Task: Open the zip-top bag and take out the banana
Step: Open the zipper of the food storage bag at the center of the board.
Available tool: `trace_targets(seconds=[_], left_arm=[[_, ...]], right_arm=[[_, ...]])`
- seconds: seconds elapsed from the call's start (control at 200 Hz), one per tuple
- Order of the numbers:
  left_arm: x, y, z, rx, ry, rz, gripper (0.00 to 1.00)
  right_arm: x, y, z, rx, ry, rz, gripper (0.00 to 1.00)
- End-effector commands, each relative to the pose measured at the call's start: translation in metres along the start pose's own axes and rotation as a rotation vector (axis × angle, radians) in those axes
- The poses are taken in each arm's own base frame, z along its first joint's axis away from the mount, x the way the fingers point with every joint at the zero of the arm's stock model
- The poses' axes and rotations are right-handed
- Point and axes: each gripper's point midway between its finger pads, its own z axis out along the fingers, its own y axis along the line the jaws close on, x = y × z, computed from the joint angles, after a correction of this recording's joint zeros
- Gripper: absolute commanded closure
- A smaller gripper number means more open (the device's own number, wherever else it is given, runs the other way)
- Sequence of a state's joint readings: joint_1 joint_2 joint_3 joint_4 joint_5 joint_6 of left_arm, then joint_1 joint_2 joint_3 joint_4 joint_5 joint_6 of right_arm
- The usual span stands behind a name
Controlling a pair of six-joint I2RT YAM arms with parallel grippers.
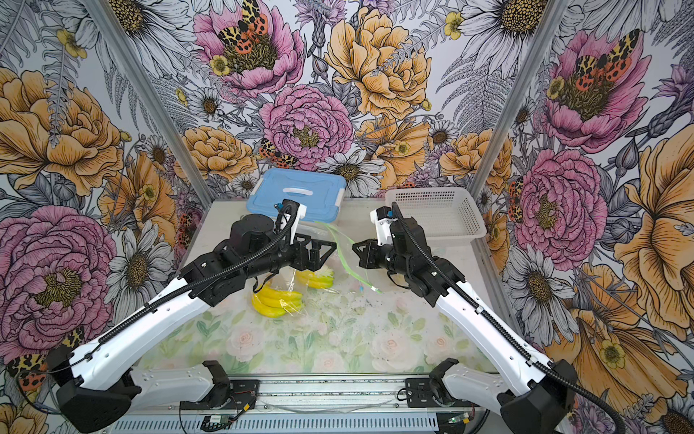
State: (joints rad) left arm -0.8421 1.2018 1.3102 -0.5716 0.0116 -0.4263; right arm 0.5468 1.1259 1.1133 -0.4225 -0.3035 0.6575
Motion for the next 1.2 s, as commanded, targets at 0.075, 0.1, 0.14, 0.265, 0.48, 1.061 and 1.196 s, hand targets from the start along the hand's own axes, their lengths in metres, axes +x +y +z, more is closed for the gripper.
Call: trace_targets(seconds=[0.075, 0.1, 0.14, 0.265, 0.48, 1.061, 1.196], left_arm=[[-0.002, 0.002, 0.006, -0.075, -0.084, -0.128, 0.01], [-0.002, 0.003, 0.008, -0.080, -0.087, -0.134, 0.02], [-0.004, 0.005, 0.010, -0.095, -0.099, -0.145, 0.02], [-0.006, 0.018, 0.021, -0.154, -0.106, -0.168, 0.06], [0.003, 0.043, 0.041, -0.166, -0.092, -0.275, 0.13], [-0.001, 0.048, 0.029, -0.023, -0.145, -0.424, 0.15], [0.003, 0.046, 0.017, 0.014, -0.161, -0.474, 0.13]], right_arm=[[-0.027, 0.026, -0.006, -0.092, -0.094, -0.009, 1.00], [-0.027, 0.027, -0.006, -0.097, -0.093, -0.009, 1.00], [-0.027, 0.029, -0.006, -0.106, -0.090, -0.007, 1.00], [-0.027, 0.032, -0.008, -0.115, -0.090, -0.012, 1.00], [-0.029, 0.036, -0.012, -0.126, -0.099, -0.016, 1.00], [-0.022, 0.031, -0.008, -0.107, -0.089, -0.016, 1.00], [-0.025, 0.034, -0.007, -0.116, -0.088, -0.019, 1.00]])
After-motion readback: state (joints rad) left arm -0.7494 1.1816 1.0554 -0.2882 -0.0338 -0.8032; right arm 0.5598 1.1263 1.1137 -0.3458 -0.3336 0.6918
